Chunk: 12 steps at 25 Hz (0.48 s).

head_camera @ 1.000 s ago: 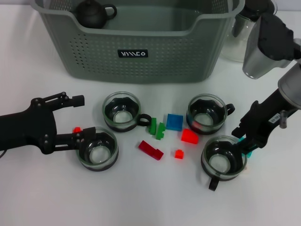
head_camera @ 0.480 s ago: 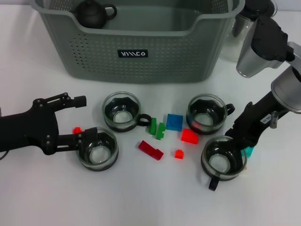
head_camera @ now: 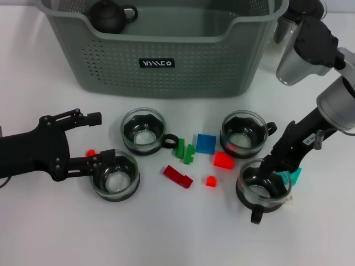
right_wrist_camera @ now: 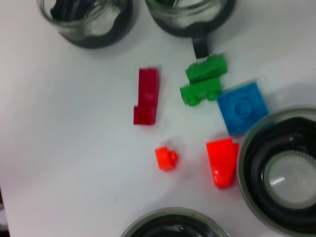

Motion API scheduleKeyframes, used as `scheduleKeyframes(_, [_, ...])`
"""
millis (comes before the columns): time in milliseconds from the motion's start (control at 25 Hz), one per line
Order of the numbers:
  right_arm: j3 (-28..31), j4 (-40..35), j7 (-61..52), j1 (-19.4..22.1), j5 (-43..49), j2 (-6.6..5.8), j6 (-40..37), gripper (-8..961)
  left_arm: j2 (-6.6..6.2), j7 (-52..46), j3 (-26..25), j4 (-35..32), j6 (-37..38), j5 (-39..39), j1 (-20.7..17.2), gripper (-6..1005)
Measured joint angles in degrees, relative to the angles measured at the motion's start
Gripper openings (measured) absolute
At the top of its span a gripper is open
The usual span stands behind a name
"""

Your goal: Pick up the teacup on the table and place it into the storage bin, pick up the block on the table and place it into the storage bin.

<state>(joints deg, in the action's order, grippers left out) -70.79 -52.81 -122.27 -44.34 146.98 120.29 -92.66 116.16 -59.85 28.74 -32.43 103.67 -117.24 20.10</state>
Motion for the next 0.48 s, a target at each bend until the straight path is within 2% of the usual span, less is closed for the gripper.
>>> scheduleKeyframes(280, [3.7,-1.6,0.9,-0.1,-4.9,-0.52,-5.2,57,0.03,0.0,0.0,0.0,-0.1,0.0,-0.1,856])
scheduleKeyframes(480, [10.7,-4.8,4.3,0.2,-15.9,-0.92,-11.2,70,0.04,0.0,0.0,0.0,-0.5,0.0,-0.1,855])
